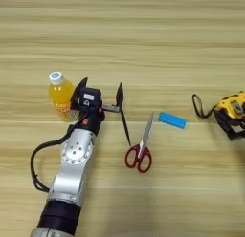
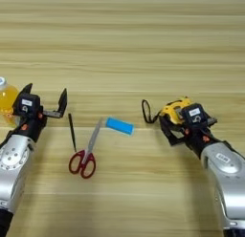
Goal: Move the objects on the table
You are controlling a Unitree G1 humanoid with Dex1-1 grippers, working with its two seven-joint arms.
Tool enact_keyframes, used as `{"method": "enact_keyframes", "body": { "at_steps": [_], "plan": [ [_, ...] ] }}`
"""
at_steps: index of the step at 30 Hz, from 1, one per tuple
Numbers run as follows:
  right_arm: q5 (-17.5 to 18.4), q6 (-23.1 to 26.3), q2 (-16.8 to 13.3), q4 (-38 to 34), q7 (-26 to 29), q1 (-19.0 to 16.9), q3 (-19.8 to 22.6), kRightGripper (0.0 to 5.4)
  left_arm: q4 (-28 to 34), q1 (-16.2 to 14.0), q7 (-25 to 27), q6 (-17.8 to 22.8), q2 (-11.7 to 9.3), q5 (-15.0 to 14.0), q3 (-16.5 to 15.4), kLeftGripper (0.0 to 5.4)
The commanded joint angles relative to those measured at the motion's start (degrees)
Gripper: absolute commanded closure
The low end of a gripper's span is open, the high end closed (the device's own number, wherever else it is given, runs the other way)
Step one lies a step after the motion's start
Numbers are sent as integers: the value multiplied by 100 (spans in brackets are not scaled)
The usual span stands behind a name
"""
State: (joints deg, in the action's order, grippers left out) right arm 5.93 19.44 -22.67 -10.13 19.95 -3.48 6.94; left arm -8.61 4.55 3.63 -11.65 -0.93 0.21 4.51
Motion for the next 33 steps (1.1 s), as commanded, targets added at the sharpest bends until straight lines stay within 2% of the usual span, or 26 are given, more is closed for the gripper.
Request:
{"method": "enact_keyframes", "body": {
  "at_steps": [1,10,25,26,30,33],
  "plan": [
    [-148,-170,-7,383,-67,243,-77,90,-17,48,-28,57,-14,97,-3,0],
    [-447,-394,-47,1223,3,381,-386,90,12,31,-33,70,-14,93,-2,0],
    [-469,-486,-31,1531,137,461,-432,90,-30,60,-30,61,-16,88,-10,0],
    [-471,-500,-32,1535,137,463,-431,62,-31,61,-30,62,-14,89,-9,0],
    [-399,-660,18,1481,143,479,-384,15,-36,63,-29,63,-14,90,-8,0],
    [-357,-843,41,1410,129,490,-335,1,-49,69,-28,60,-13,89,-7,0]
  ]
}}
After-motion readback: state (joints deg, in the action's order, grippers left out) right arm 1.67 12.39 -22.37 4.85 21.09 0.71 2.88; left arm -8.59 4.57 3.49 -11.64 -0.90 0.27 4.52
